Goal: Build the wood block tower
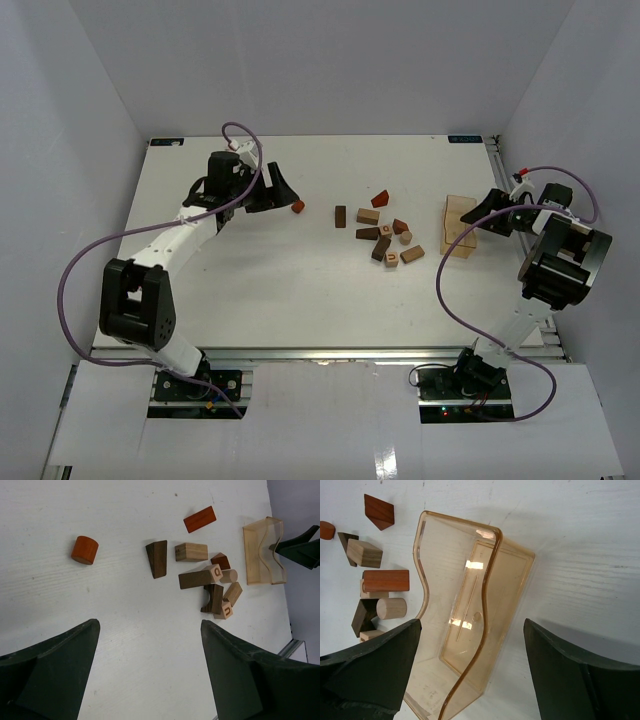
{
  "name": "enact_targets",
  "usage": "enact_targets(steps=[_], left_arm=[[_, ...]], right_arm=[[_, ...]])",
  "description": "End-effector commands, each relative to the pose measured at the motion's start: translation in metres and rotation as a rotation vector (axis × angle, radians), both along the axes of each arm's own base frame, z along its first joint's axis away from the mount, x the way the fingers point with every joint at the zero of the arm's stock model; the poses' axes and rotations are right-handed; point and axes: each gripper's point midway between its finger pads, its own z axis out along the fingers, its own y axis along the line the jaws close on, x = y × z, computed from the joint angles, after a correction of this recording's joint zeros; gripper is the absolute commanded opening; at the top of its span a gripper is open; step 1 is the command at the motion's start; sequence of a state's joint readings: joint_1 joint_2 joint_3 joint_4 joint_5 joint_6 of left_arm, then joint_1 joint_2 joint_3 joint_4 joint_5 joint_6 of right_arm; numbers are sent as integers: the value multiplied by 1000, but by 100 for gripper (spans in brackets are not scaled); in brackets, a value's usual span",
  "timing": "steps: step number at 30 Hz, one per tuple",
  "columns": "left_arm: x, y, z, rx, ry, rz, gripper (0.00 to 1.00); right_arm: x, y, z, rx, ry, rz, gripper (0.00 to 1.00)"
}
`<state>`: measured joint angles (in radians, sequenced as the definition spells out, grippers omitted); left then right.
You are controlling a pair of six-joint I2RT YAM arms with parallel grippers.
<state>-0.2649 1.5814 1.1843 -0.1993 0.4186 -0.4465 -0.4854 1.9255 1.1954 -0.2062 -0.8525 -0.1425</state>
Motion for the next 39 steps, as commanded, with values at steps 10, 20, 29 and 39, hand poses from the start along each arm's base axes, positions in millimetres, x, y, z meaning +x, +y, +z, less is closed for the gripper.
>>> enact_targets(steps=[10, 20, 29, 39], left_arm=[[-55, -13, 6, -57, -4, -67, 92], [-86, -62, 11, -26, -39, -142, 89], [-81, -89, 10, 34, -79, -224, 87], [-87, -121, 23, 57, -222, -510, 89]], right_arm=[[-9, -23, 60, -284, -200, -29, 88], [-71, 11, 107, -472, -408, 80, 89], [-180, 131, 146, -394, -784, 664, 92], [-235, 198, 144, -281, -986, 972, 89]])
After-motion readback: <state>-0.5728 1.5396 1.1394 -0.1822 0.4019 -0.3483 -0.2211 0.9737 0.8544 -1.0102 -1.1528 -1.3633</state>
